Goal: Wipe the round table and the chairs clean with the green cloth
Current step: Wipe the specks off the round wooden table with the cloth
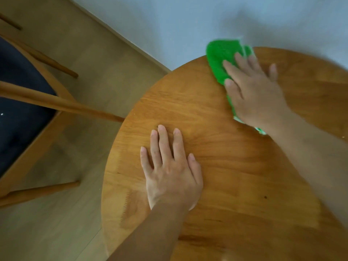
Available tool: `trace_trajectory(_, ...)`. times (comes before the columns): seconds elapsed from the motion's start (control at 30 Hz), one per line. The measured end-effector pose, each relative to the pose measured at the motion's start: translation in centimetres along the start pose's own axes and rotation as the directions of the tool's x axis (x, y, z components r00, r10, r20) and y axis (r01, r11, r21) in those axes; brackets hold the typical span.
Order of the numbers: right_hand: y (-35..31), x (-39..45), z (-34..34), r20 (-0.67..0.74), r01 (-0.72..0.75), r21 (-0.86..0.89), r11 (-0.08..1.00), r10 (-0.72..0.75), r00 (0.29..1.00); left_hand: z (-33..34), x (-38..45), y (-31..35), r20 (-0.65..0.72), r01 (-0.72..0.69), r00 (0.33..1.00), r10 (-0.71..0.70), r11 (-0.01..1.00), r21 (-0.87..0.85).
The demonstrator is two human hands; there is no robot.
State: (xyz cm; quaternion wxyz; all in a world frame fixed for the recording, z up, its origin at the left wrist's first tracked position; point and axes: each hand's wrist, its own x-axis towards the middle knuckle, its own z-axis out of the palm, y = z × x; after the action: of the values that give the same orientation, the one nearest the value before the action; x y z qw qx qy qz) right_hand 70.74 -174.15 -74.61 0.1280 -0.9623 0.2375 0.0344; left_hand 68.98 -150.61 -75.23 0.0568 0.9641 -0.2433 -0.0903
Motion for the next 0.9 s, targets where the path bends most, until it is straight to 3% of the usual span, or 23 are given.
trace_trajectory(0.17, 4.8, -10.7, -0.3, 0.023, -0.224, -0.003, 0.975, 0.224, 0.974, 0.1, 0.0, -0.1, 0.023, 0.005, 1.000, -0.005, 1.000, -0.010)
trace_trajectory(0.3, 2.8, -18.8, 0.8, 0.076, -0.327, 0.010, 0.945, 0.326, 0.942, -0.2, 0.3, 0.0, 0.031, 0.023, 0.999, -0.023, 1.000, -0.003)
trace_trajectory(0.37, 0.5, -22.0, 1.2, 0.124, -0.297, 0.013, 0.955, 0.293, 0.948, -0.4, 0.6, 0.0, 0.032, 0.027, 0.999, -0.027, 1.000, -0.012)
trace_trajectory(0.47, -1.7, -26.4, 2.4, 0.175, -0.108, -0.026, 0.994, 0.111, 0.978, -0.2, -0.1, 0.1, 0.030, 0.035, 0.999, -0.035, 0.999, -0.007)
trace_trajectory(0.6, 0.3, -23.4, 1.9, 0.154, -0.067, -0.013, 0.998, 0.068, 0.986, 0.0, -0.2, 0.1, 0.014, 0.032, 0.999, -0.032, 0.999, -0.010)
trace_trajectory(0.8, 7.1, -13.2, -0.4, 0.016, -0.264, -0.004, 0.965, 0.264, 0.964, 0.2, 0.1, -0.1, -0.036, 0.017, 0.999, -0.018, 0.999, -0.034)
trace_trajectory(0.9, 10.2, -12.8, -1.3, -0.018, -0.372, 0.031, 0.928, 0.372, 0.928, 0.2, 0.1, 0.1, -0.037, 0.006, 0.999, -0.007, 0.999, -0.039)
